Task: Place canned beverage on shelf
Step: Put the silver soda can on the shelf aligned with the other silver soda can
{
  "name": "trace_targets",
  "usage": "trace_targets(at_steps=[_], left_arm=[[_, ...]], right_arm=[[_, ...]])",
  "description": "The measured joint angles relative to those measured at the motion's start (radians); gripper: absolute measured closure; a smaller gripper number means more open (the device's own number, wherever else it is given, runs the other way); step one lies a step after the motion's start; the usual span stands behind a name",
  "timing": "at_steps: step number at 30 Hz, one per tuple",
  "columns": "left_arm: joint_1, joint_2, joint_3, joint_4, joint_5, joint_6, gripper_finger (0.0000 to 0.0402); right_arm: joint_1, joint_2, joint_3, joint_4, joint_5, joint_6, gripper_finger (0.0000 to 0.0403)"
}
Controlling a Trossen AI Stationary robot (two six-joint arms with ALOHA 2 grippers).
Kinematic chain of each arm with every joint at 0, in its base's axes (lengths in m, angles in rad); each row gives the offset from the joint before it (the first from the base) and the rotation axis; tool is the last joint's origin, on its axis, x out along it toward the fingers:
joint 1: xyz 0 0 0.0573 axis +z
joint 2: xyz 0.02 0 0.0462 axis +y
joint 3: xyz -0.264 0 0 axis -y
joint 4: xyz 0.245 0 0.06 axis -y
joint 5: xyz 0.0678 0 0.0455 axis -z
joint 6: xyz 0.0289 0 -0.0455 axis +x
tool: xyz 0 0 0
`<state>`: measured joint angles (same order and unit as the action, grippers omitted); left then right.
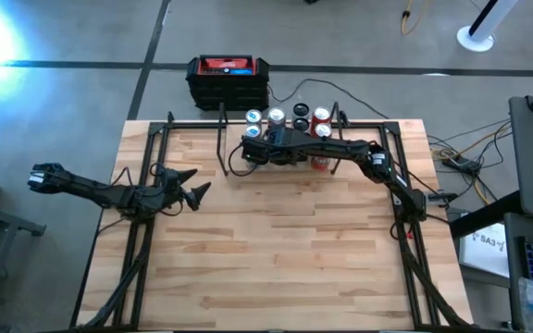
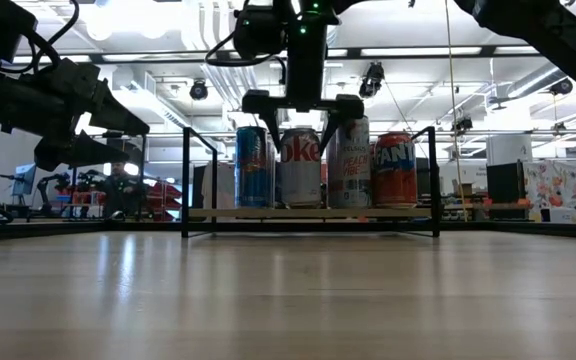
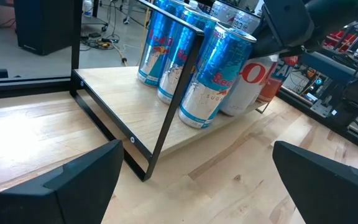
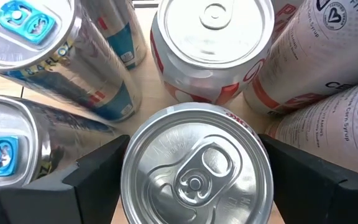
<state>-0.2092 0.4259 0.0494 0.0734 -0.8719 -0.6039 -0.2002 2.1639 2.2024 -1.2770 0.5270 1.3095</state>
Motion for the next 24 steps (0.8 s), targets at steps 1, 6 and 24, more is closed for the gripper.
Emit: trace_targets(at_steps=[1, 6, 24], left_arm=[[0.0, 0.0, 0.0, 0.0, 0.0, 0.0, 0.0003], [0.0, 0.0, 0.0, 0.0, 0.0, 0.0, 0.0003], [0.0, 0.0, 0.0, 0.0, 0.0, 0.0, 0.0003]], right_arm=[[0.001, 0.0, 0.0, 0.0, 0.0, 0.0, 0.0076], [0.002, 0.0, 0.0, 0.0, 0.0, -0.001, 0.0076], [0.009, 0.0, 0.0, -0.001, 0.027, -0.001, 0.0021]])
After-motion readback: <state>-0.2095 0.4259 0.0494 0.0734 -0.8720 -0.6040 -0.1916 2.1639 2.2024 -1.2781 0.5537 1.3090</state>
